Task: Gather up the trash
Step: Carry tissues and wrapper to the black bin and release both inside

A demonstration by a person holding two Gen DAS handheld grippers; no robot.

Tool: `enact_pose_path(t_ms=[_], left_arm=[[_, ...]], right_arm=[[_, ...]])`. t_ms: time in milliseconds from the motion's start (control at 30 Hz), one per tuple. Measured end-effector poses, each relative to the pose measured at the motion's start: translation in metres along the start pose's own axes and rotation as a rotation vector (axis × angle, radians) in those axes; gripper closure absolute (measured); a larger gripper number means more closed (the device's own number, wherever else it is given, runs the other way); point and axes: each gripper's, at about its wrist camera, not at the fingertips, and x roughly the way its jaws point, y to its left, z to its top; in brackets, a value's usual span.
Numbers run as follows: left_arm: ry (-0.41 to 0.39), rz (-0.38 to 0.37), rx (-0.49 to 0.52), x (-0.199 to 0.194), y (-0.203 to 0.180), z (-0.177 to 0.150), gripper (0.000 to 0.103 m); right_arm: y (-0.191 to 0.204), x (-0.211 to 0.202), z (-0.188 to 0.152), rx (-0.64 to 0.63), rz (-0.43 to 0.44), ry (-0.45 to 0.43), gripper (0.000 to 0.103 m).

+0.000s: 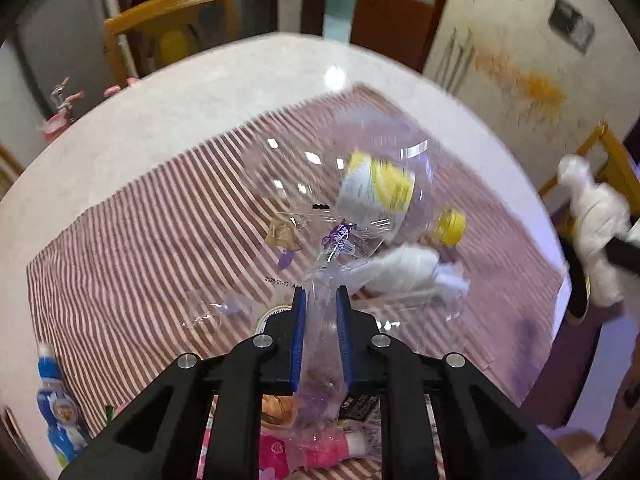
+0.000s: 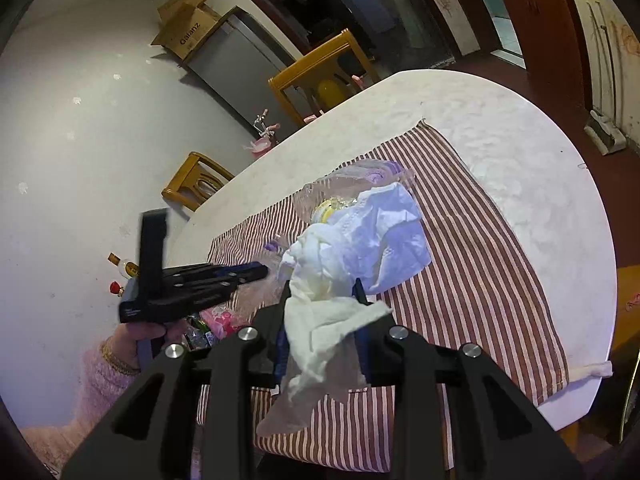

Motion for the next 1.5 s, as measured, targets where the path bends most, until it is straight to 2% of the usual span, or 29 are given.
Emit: enact_pose_path(t_ms=[267,400,533,667,767,867,967,1067,1167,1267,1367,1400,1467,1500], left_arm=[[-0.202,0.070,-0.020,-0.064,-0.006,0.000,0.089],[-0.266,0.054,-0.014,-0.091,-0.021,-0.005,0.089],[-0.282,0.035,0.017,-0.098,-0.045,-0.014,0.089],[-0.250,-0.012,0.043,-0.090,-0.072,-0.020,0.089],[-0.234,-0.054,0.085,-0.082,-0.097,-0.020,0.089],[-0.212,-0.105,0.157,-0.070,-0.133,-0.014,0.089],[-0.194,-0.158,0.237,-0.057,-0.177,-0.006,0.089],[-0.170,-0.235,0.328,-0.043,-0.233,0.002,0.089],[-0.145,-0.302,0.425,-0.028,-0.289,0.007,0.089],[-0.132,-0.376,0.501,-0.013,-0.349,0.009,0.089],[-0.099,-0.418,0.576,0.004,-0.399,0.008,0.089],[-0.089,-0.425,0.604,0.009,-0.415,0.007,0.089],[-0.061,-0.442,0.649,0.020,-0.442,0.004,0.089],[-0.047,-0.449,0.665,0.024,-0.454,0.003,0.089]], right_arm=[[0.006,0.010,-0.003,-0.007,0.013,0.017,0.075],[0.011,0.011,-0.004,-0.018,0.018,0.018,0.075],[0.011,0.009,-0.006,-0.018,0.018,0.016,0.075],[0.002,0.004,-0.009,0.004,0.024,0.019,0.075],[-0.015,-0.016,-0.009,0.034,-0.017,-0.024,0.075],[-0.050,-0.056,-0.008,0.093,-0.105,-0.102,0.075],[-0.096,-0.111,-0.018,0.175,-0.235,-0.194,0.075],[-0.154,-0.165,-0.041,0.289,-0.394,-0.263,0.075],[-0.230,-0.208,-0.082,0.475,-0.537,-0.305,0.075],[-0.285,-0.219,-0.117,0.613,-0.586,-0.299,0.075],[-0.333,-0.211,-0.148,0.720,-0.586,-0.257,0.075],[-0.343,-0.209,-0.154,0.735,-0.579,-0.244,0.071],[-0.362,-0.198,-0.163,0.769,-0.572,-0.184,0.052],[-0.370,-0.193,-0.167,0.791,-0.579,-0.149,0.022]])
